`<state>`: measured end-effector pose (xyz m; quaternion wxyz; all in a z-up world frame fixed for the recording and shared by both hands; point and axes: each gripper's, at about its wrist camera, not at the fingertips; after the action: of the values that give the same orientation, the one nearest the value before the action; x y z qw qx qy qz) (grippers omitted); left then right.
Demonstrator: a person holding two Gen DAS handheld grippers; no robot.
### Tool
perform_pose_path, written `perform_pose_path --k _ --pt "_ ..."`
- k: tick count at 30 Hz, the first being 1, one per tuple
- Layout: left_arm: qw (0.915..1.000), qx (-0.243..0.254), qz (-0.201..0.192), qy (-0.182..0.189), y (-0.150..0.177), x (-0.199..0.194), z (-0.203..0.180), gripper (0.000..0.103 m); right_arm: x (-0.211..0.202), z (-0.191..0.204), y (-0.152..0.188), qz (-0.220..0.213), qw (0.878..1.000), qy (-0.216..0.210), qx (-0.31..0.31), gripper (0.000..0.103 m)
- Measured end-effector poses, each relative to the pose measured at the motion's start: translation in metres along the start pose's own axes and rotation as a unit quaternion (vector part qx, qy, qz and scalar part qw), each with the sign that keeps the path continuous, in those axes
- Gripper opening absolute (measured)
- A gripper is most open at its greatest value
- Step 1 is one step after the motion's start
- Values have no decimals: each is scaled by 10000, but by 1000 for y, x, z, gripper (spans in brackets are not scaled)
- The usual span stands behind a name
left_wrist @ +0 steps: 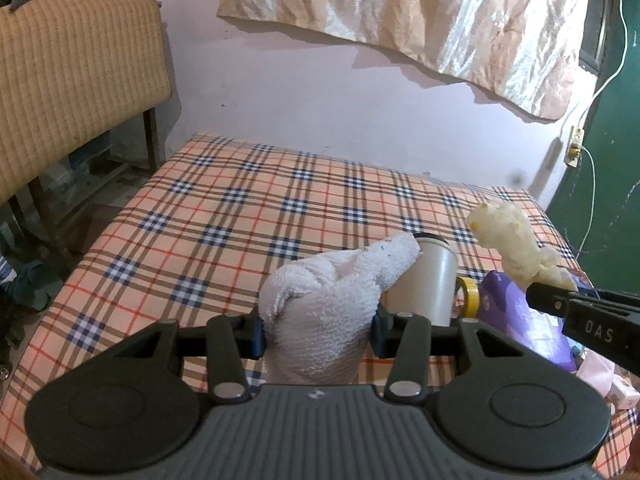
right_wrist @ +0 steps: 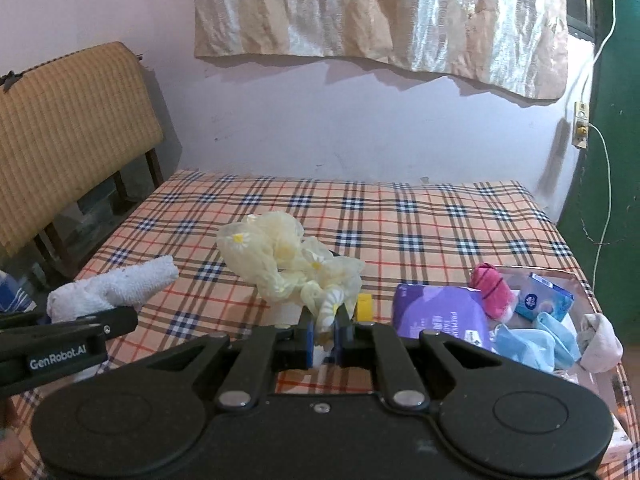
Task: Organize soft objects
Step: 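Carry the white towel and yellow bag in both grippers to the white box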
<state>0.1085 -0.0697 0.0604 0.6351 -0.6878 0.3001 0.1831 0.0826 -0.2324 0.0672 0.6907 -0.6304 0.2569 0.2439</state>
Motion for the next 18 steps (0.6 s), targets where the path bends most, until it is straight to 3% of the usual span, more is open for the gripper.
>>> perform_pose_path --k 18 --pt "9994 239 38 251 4 1 -36 48 -12 -32 6 -25 9997 165 182 11"
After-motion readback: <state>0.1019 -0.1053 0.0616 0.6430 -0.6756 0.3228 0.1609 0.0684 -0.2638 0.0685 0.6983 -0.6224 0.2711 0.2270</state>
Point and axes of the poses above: each gripper's, at about its wrist camera, not at the fingertips, and x roughly the way its jaws point, z to its left, y to its underside, and after that the axes turned 2 degrees about y, right-handed
